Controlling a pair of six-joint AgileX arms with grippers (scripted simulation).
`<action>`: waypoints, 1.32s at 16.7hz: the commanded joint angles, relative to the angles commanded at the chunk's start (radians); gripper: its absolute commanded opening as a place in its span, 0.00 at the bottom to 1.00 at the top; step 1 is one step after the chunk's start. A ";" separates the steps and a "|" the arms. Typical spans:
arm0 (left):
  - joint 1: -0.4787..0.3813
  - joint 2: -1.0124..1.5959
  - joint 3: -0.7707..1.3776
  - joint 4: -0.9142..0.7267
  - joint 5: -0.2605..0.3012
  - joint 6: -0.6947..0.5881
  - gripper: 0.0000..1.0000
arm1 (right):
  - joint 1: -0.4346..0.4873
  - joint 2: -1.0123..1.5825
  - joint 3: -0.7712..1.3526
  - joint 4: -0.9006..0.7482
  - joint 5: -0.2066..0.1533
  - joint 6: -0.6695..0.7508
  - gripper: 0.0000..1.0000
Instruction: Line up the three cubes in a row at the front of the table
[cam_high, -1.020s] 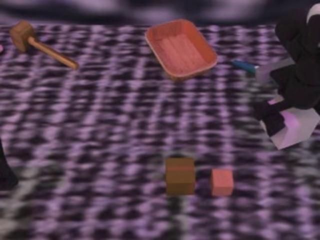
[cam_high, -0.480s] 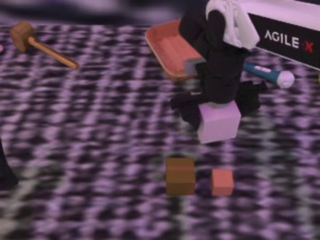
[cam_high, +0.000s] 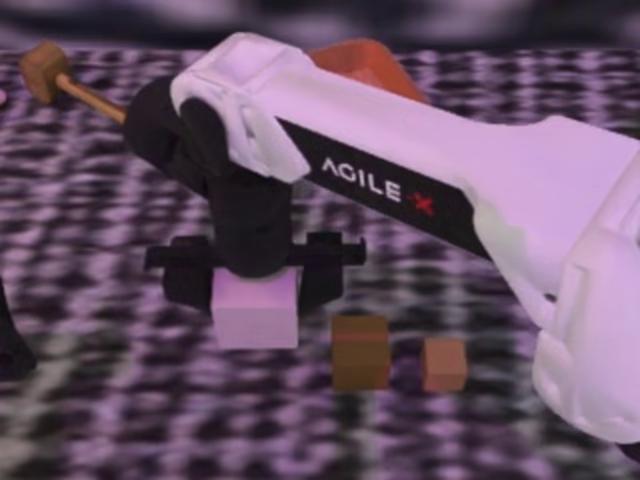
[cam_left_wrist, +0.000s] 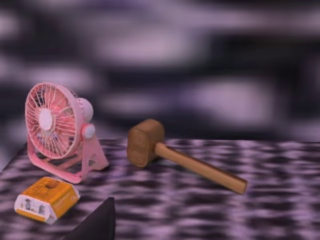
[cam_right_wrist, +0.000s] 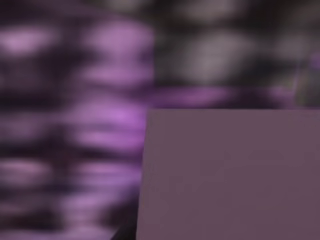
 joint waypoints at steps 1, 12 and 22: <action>0.000 0.000 0.000 0.000 0.000 0.000 1.00 | 0.022 0.011 0.027 -0.011 0.001 0.027 0.00; 0.000 0.000 0.000 0.000 0.000 0.000 1.00 | 0.039 0.021 -0.064 0.103 0.001 0.053 0.00; 0.000 0.000 0.000 0.000 0.000 0.000 1.00 | 0.045 0.037 -0.197 0.243 0.003 0.054 0.15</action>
